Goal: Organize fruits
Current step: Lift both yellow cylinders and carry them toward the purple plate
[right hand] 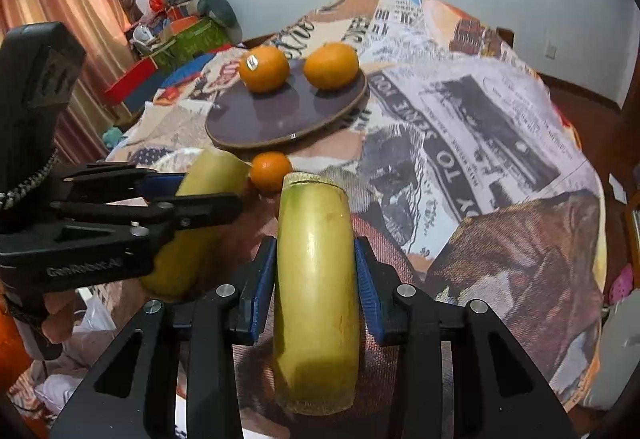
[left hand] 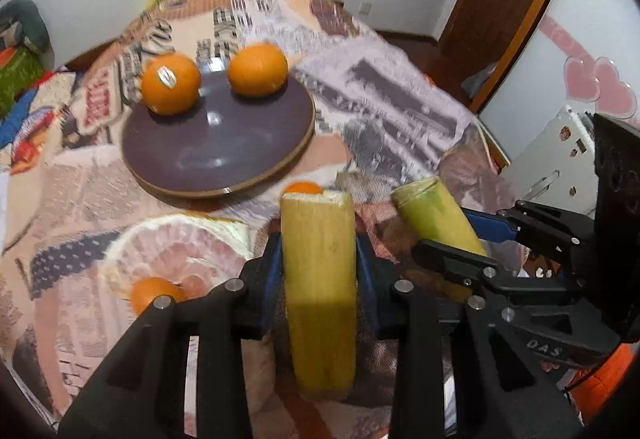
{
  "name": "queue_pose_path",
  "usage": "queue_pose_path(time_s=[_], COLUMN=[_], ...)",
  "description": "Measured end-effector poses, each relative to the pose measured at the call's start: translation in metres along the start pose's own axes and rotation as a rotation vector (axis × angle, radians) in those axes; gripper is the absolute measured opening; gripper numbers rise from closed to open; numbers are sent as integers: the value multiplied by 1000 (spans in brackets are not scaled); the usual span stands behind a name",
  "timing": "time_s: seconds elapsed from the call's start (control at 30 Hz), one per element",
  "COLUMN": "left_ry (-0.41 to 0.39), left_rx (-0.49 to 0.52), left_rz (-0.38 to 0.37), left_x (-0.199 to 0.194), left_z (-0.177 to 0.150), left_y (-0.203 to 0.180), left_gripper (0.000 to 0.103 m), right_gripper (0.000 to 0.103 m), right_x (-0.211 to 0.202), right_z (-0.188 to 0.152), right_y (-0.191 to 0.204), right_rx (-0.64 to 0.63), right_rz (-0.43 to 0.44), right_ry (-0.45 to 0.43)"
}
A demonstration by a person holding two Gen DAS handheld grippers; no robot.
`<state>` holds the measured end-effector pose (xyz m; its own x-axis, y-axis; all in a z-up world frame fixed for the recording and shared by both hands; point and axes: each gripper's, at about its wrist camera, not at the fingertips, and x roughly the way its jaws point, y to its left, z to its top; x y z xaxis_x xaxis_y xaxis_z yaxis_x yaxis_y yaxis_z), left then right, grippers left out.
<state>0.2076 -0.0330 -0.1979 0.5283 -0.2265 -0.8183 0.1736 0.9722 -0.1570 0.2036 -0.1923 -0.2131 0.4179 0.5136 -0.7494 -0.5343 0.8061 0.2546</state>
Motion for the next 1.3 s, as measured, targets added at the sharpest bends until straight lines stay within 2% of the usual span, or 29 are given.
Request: queue_pose_path(time_s=[0.33,0.73,0.93,1.3], left_ry=[-122,-217,-224,-185], left_rx=[-2,-39,-58,-116], left_rz=[-5,8,24,31], left_x=[-45,-64,-59,-30], left_z=[13,38,45,49], left_y=[2,20,37,75], left_gripper=[34,34,34,34], right_gripper=[34,34,34,34], right_x=[-32,-38,-28,1], right_z=[23,51,66,84], right_y=[14,16,16,22], right_rx=[-12,-15,-30,-49], right_rz=[2,6,8,20], right_ry=[-126,-195,-199,-165])
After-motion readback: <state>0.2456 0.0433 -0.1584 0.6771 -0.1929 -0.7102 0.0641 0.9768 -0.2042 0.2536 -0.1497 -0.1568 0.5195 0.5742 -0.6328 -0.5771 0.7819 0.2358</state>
